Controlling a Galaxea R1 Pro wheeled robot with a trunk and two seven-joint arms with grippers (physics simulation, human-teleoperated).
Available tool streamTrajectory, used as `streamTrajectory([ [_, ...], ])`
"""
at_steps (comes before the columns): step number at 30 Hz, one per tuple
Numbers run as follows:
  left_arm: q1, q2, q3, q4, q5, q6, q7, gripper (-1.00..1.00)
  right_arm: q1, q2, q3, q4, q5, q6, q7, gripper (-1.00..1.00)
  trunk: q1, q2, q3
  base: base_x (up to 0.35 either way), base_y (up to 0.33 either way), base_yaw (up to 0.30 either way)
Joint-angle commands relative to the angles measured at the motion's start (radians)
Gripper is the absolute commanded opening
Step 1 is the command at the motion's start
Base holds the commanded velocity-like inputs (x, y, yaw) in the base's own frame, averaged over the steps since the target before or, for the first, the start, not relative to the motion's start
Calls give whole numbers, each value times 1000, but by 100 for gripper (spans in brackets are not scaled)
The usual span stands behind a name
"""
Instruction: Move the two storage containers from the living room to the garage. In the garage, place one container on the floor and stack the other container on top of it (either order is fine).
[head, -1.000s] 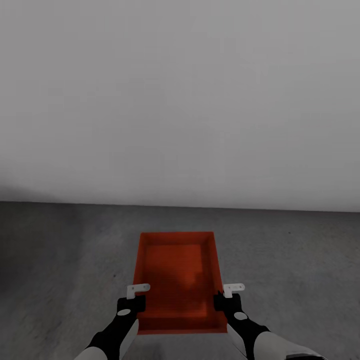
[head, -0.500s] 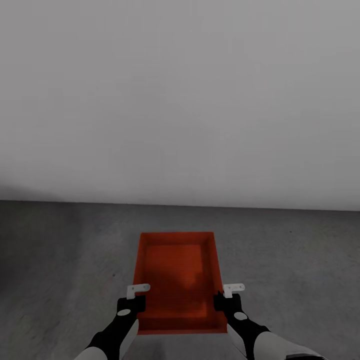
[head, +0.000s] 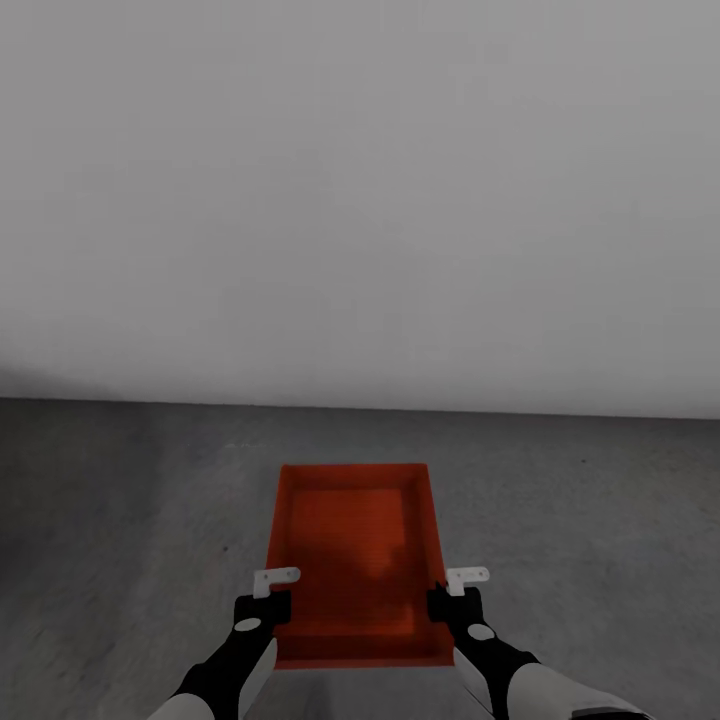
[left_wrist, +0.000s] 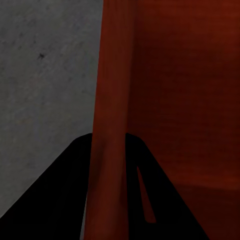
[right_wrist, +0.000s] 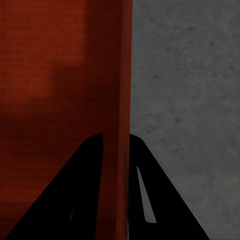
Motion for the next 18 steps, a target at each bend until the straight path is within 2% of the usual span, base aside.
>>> streamTrajectory([
  [1, -1, 7, 39, -43, -18, 2, 10, -100, 0, 0, -22, 2, -3, -3, -7, -100, 4, -8, -4, 0, 0, 0],
  [5, -1, 7, 39, -43, -18, 2, 10, -100, 0, 0, -22, 3, -3, -3, -7, -100, 19, -36, -16, 0, 0, -5],
  [12, 0, 7, 39, -43, -18, 2, 10, -100, 0, 0, -22, 3, -3, -3, -8, -100, 46, -85, -38, 0, 0, -144],
  [18, 0, 7, 40, -43, -18, 2, 10, -100, 0, -1, -23, 3, -3, -3, -8, -100, 69, -127, -57, 0, 0, -33],
])
